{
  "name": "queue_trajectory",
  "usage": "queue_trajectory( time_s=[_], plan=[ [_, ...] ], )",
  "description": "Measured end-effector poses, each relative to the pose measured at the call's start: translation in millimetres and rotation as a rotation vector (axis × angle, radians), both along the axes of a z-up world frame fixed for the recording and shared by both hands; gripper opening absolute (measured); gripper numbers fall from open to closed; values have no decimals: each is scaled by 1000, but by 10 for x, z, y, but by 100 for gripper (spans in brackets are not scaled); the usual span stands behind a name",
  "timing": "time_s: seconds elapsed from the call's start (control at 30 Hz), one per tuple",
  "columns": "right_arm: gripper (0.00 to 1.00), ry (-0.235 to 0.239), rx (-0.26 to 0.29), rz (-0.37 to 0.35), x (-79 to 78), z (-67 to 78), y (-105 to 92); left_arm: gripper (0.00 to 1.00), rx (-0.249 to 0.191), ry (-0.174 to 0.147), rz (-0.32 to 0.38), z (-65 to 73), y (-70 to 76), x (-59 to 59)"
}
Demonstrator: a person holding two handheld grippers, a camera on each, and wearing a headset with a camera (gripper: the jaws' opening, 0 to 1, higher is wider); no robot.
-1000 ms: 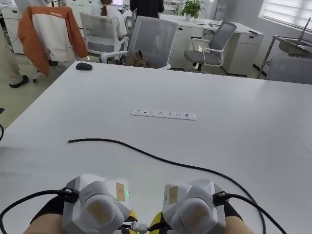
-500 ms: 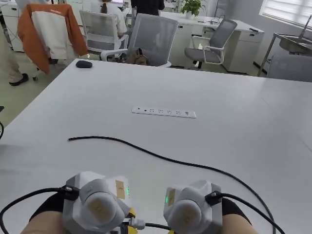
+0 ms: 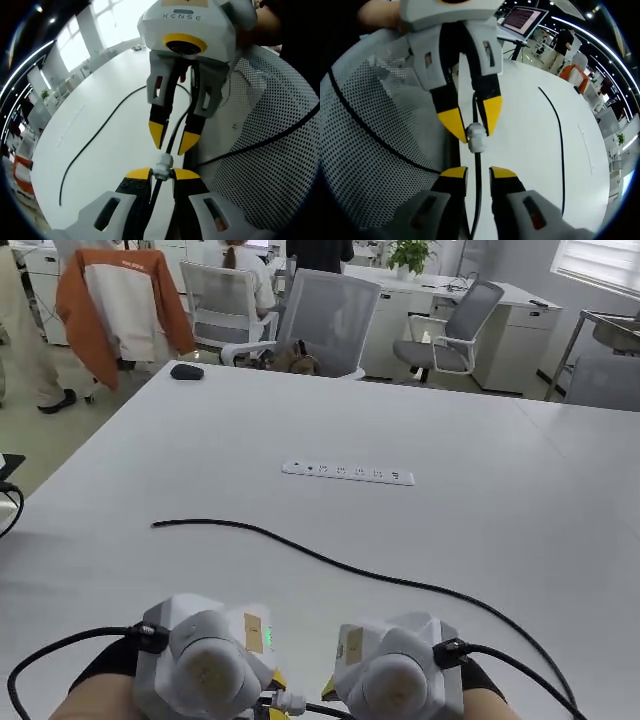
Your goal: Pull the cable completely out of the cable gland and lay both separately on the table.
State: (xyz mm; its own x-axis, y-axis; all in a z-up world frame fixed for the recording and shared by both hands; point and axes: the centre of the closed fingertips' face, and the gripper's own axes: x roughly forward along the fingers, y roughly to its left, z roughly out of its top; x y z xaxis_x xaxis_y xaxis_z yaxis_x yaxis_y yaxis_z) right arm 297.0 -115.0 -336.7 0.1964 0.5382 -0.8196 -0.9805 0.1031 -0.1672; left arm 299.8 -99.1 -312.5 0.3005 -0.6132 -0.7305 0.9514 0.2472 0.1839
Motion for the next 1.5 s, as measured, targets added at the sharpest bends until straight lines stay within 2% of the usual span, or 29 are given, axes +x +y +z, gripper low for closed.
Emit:
queue_trajectory(
  time_s=[0.17,0.23,0.27,0.33,0.53,0.63,0.9,1.03,1.13,1.23,1.47,1.5],
  plan=[
    [12,9,29,-1,-13,32,43,17,3,-15,-21,8,-31,-15],
    [4,-9,8,14,-15,19,23,17,4,-18,-24,3,-33,-11],
    [2,-1,7,16,-31,7,21,17,-1,-21,-22,9,-37,-1],
    [2,-2,0,6,-22,1,2,17,-3,-13,-19,-2,-37,1],
    [2,-11,-17,-13,22,-9,-53,17,7,-19,-6,-12,-12,30],
    [2,0,-25,-18,10,-32,-62,17,16,-23,-11,-27,0,28],
    [2,8,-112,-75,78,-152,-262,17,22,-27,9,-22,22,58],
    [2,5,-178,-81,85,-228,-367,17,18,-27,17,-13,31,59],
    [3,37,-174,-85,40,-246,-357,17,20,-28,15,-9,32,53],
    [13,33,-179,-73,26,-249,-347,17,19,-26,13,-10,30,49],
    [21,76,-79,-108,35,-158,-217,17,8,-28,0,15,1,33],
    [21,75,-44,-107,39,-112,-162,17,7,-29,-2,17,-4,30]
  ],
)
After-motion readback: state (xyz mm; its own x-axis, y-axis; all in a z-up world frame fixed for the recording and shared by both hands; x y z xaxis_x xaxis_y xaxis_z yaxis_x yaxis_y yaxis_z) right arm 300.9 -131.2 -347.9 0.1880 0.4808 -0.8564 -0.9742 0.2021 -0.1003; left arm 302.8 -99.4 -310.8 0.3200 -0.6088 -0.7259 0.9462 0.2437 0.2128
